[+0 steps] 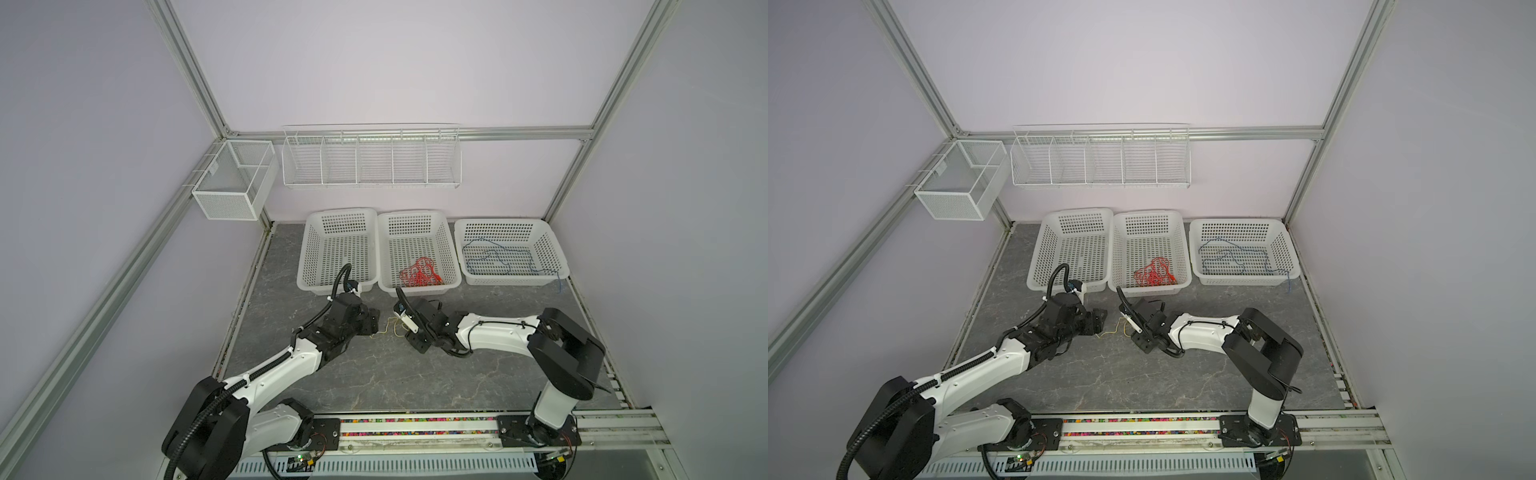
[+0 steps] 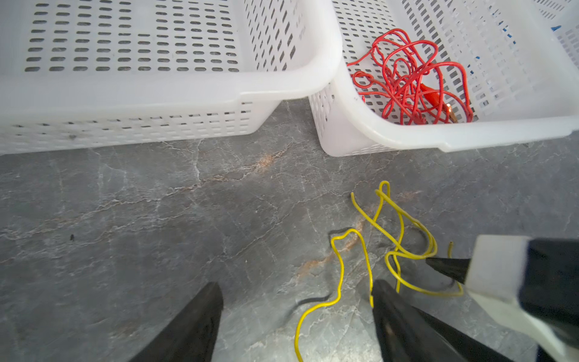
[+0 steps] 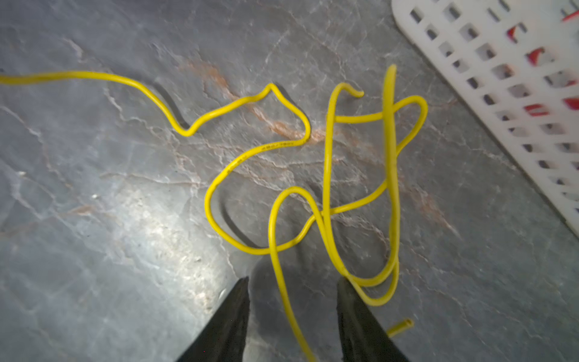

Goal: Untangle the cables
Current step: 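Lower the right gripper to the yellow wire and grasp it, then lift the yellow wire with the right gripper while the left gripper approaches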

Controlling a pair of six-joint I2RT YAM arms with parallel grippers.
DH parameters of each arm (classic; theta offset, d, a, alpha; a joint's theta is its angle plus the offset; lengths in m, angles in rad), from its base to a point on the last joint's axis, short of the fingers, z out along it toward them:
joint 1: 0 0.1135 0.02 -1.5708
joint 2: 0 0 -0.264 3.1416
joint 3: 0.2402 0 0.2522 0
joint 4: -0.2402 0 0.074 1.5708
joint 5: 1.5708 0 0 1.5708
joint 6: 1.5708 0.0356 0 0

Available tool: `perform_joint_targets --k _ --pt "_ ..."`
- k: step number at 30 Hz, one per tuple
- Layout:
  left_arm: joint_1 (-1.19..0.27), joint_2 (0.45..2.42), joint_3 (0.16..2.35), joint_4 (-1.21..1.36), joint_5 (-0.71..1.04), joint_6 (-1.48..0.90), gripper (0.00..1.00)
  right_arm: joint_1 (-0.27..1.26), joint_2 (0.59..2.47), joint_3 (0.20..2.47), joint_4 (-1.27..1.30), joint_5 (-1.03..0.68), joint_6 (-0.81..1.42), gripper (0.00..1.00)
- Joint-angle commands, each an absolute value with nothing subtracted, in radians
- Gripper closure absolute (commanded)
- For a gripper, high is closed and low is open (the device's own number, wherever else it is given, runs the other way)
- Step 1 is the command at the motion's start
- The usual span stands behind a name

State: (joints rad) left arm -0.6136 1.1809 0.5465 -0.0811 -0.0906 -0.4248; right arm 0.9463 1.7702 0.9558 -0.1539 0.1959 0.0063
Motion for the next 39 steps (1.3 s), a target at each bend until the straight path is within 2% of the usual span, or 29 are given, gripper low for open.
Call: perform_joint_targets --k 1,5,10,14,20,31,39 --pt "-0.616 1.190 0.583 -0.084 -0.111 -0.421 0.25 0.951 1.793 0.973 -0.132 0.213 -0.016 0.60" --pt "-0.616 1.190 0.581 -0.086 -0.113 -0.421 0.24 0.954 1.770 0.960 -0.129 0.216 -0.017 0.80" --pt "-0.616 1.182 0.580 -0.087 -0.116 -0.420 0.24 0.955 1.679 0.929 -0.121 0.217 -0.025 0.93" --pt "-0.617 1.175 0.577 -0.083 -0.114 -0.426 0.24 0.954 1.581 0.908 -0.122 0.189 -0.040 0.94" --pt "-0.617 1.152 0.561 -0.039 -0.081 -0.424 0.24 0.939 1.452 0.899 -0.126 0.041 -0.030 0.94" --pt "-0.617 1.047 0.507 0.039 0.008 -0.383 0.24 0.861 1.318 0.885 -0.081 -0.131 0.048 0.94" --pt "-0.619 1.040 0.463 0.086 0.048 -0.346 0.16 0.849 1.258 0.886 -0.074 -0.144 0.052 0.94"
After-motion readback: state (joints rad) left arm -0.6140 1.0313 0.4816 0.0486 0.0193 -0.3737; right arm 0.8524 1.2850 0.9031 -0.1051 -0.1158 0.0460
